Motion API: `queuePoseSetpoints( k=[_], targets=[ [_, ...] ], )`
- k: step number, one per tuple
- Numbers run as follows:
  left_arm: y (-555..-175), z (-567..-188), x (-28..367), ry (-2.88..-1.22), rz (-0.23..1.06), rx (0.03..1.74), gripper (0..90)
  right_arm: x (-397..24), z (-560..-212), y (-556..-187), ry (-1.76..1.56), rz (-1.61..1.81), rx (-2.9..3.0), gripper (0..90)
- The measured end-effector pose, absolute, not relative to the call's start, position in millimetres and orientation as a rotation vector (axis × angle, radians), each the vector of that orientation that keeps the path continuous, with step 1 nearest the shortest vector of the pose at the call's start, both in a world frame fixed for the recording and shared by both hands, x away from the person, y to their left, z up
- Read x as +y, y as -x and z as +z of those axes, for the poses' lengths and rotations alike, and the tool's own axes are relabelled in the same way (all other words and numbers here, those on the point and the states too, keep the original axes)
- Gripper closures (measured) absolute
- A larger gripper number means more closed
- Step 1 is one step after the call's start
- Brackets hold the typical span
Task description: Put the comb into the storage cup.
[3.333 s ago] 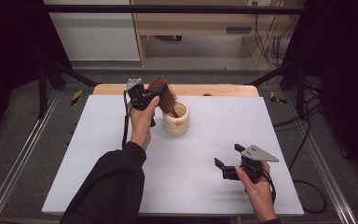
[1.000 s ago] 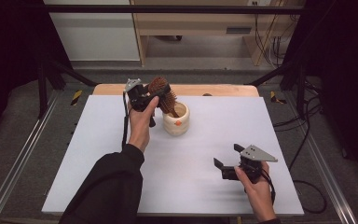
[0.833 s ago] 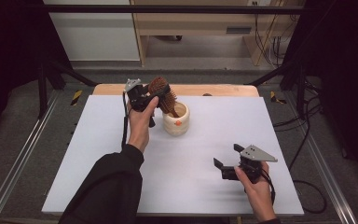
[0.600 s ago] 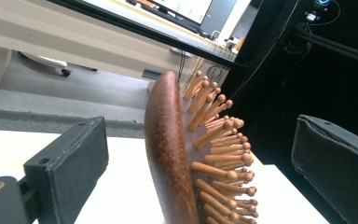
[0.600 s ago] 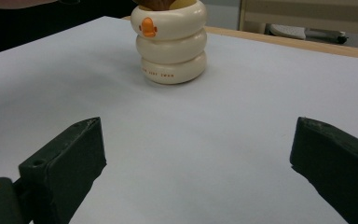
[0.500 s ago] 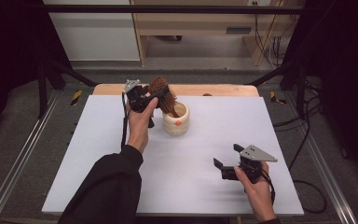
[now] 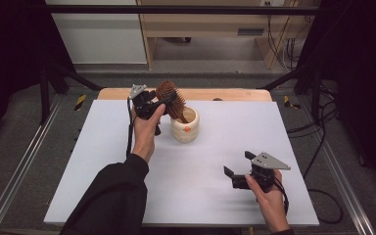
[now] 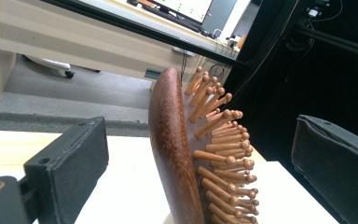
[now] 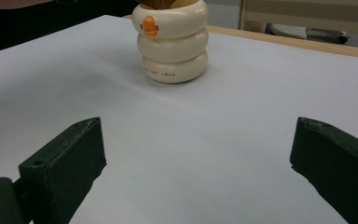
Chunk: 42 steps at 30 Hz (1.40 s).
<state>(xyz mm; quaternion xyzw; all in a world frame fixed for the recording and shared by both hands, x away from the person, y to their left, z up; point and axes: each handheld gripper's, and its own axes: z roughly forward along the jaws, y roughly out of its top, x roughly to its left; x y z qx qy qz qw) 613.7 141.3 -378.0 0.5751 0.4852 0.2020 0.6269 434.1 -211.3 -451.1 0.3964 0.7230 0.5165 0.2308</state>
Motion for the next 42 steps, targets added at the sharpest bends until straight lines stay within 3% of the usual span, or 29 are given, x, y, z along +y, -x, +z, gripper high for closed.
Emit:
queuePoseSetpoints(
  k=[42],
  targets=[
    [-575.1, -352.7, 168.5, -1.32, 0.496, 1.03, 3.8, -200.6, -452.8, -433.4, -1.067, 1.399, 2.015, 3.5]
  ],
)
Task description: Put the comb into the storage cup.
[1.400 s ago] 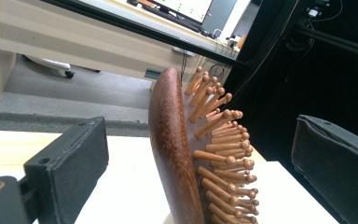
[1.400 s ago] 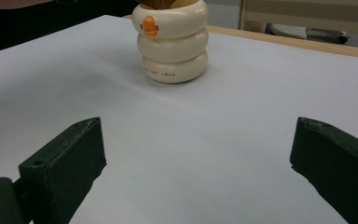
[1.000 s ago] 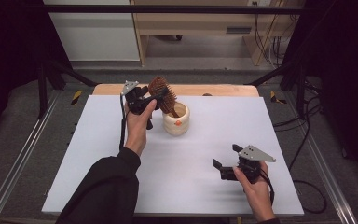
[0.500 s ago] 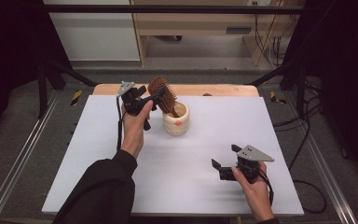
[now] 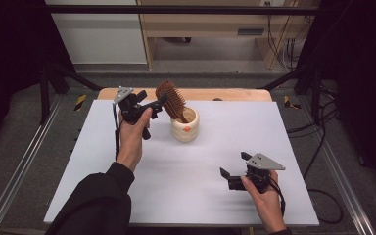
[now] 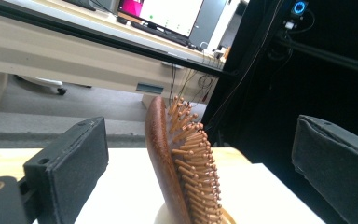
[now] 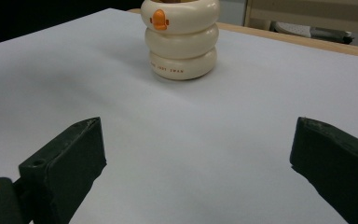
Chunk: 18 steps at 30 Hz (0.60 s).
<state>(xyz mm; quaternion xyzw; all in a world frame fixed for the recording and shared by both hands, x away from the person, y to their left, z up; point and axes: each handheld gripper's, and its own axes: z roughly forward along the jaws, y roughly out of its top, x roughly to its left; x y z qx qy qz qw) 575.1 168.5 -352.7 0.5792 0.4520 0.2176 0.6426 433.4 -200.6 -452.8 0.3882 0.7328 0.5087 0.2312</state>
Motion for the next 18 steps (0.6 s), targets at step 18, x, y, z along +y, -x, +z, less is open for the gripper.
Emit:
queuePoseSetpoints(
  k=[18],
  targets=[
    [-553.6, -338.4, 171.6, -1.381, 0.531, 0.979, 3.8, -200.7, -451.8, -432.7, -1.059, 1.4, 2.014, 3.6]
  ],
)
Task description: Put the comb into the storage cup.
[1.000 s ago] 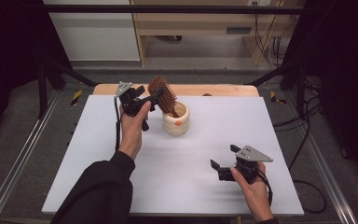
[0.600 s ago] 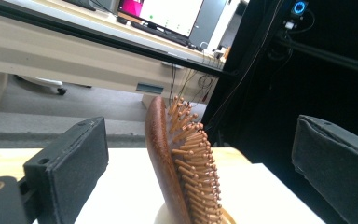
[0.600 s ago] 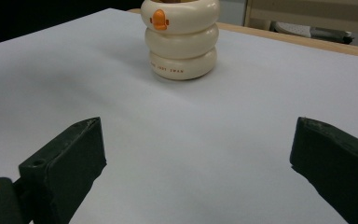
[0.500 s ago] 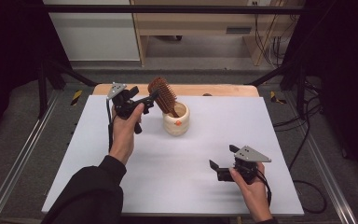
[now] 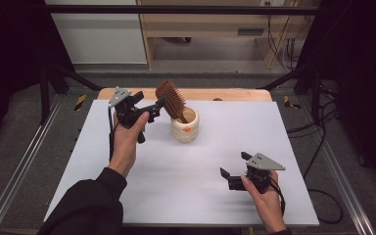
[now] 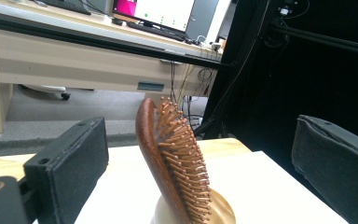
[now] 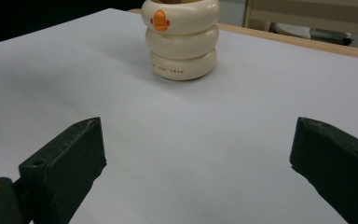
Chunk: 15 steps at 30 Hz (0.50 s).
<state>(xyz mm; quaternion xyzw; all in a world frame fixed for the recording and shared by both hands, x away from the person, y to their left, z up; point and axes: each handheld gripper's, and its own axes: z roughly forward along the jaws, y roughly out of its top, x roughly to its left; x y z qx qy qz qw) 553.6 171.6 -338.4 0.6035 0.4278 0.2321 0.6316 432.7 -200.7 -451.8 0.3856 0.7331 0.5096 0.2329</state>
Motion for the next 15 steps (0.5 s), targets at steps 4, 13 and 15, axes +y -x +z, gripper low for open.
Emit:
queuePoseSetpoints(
  k=[4, 13, 15],
  targets=[
    [-549.4, -337.0, 171.6, -1.411, 0.547, 0.965, 3.8, -200.5, -452.3, -432.6, -1.057, 1.396, 2.019, 3.5],
    [-534.6, -334.6, 179.5, -1.429, 0.551, 0.951, 3.8, -200.3, -451.8, -431.8, -1.054, 1.394, 2.018, 3.6],
    [-531.3, -334.1, 182.7, -1.434, 0.552, 0.954, 3.8, -200.4, -451.5, -431.8, -1.054, 1.398, 2.014, 3.6]
  ],
)
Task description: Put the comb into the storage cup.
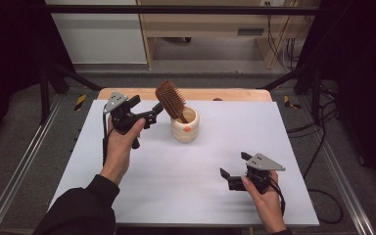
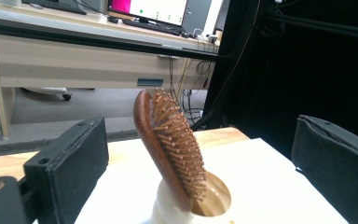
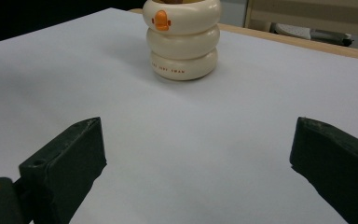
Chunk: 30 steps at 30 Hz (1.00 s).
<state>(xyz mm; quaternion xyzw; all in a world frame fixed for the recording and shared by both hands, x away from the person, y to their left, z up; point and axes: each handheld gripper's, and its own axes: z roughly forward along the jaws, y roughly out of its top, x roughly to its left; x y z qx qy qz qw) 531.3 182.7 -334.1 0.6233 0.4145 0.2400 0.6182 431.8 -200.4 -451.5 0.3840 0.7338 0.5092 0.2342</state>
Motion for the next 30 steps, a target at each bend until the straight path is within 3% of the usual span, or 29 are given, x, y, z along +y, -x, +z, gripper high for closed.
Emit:
queuePoseSetpoints(
  k=[30],
  targets=[
    [-486.5, -336.1, 212.5, -1.47, 0.564, 0.936, 3.1, -206.4, -447.9, -427.2, -1.049, 1.402, 1.997, 3.7]
  ],
)
